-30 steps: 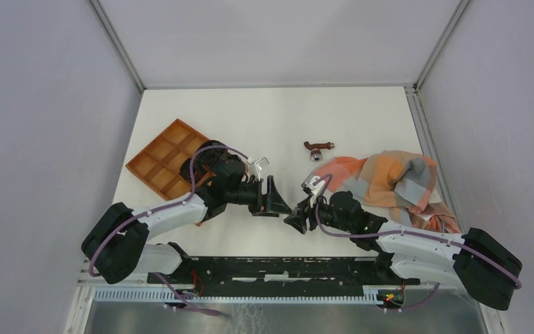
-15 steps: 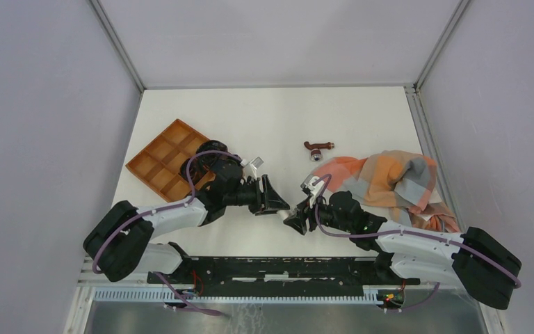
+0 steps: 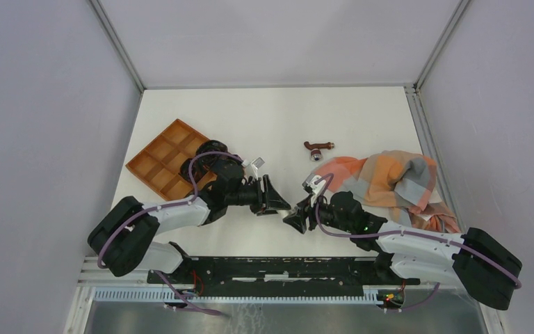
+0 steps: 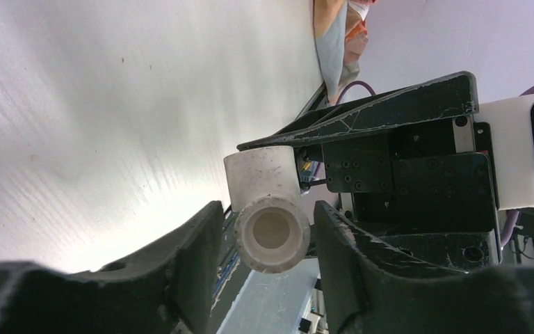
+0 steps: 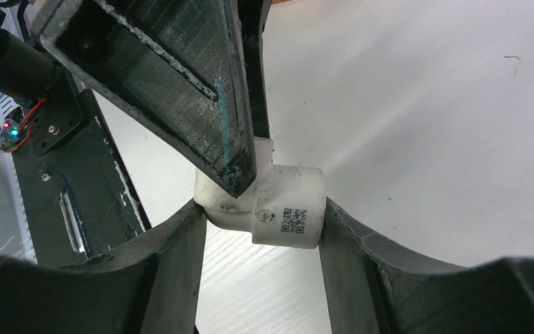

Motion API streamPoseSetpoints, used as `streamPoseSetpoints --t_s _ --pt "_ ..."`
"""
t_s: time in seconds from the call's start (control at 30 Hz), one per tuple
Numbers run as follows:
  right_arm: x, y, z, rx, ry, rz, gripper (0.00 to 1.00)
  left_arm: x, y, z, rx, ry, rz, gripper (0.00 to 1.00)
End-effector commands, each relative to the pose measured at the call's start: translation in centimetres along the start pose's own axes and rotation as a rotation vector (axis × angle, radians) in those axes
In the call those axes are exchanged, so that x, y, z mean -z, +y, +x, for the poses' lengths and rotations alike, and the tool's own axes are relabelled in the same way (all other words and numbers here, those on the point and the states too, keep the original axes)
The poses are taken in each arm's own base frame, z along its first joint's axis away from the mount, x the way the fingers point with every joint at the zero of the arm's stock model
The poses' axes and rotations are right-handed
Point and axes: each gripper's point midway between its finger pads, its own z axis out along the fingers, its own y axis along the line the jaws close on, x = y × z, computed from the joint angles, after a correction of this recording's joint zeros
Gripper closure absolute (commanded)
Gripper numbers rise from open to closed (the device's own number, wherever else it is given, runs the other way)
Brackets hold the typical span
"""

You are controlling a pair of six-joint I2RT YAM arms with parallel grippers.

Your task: Install the water faucets

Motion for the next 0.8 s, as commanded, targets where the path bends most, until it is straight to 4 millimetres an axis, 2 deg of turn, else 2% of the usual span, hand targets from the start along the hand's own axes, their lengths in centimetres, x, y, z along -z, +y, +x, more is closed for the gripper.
streamPoseSetpoints --t_s 0.0,0.17,0.27,0.37,0.5,0.6,0.67,0.77 --pt "0.0 0.3 -2.2 -0.009 -0.091 -0.006 0.60 -0.1 -1.2 -0.1 -0.003 0.008 0.045 0.50" --pt "0.0 0.4 -2.3 -0.013 -0.090 -0.009 0.60 -0.1 -1.1 -0.2 -0.003 0.003 0.036 0.96" --pt "0.0 0.0 -2.3 -0.028 -0.078 0.017 0.50 0.1 -1.0 -0.6 -0.045 0.003 -0.001 0.98" --pt "0.4 -1.1 -2.1 -0.028 -0.052 0.080 0.25 0.7 0.0 -1.6 -0.116 -0.013 -0.128 0.98" --pt "2.0 -2.4 -2.1 -0.002 -0.037 0.154 0.06 2.5 1.2 -3.3 -0.198 -0.015 -0.329 0.98" --pt "3.8 -3.9 -2.9 0.005 -0.062 0.245 0.02 4.1 2.6 -4.2 -0.248 0.004 -0.500 0.98" --pt "5.2 -5.8 -3.1 -0.009 -0.063 0.354 0.02 5.2 3.1 -5.2 -0.261 0.007 -0.615 0.98" --pt "7.3 -8.1 -3.3 -0.060 -0.051 0.509 0.02 7.1 4.5 -6.9 -0.163 -0.062 -0.833 0.98"
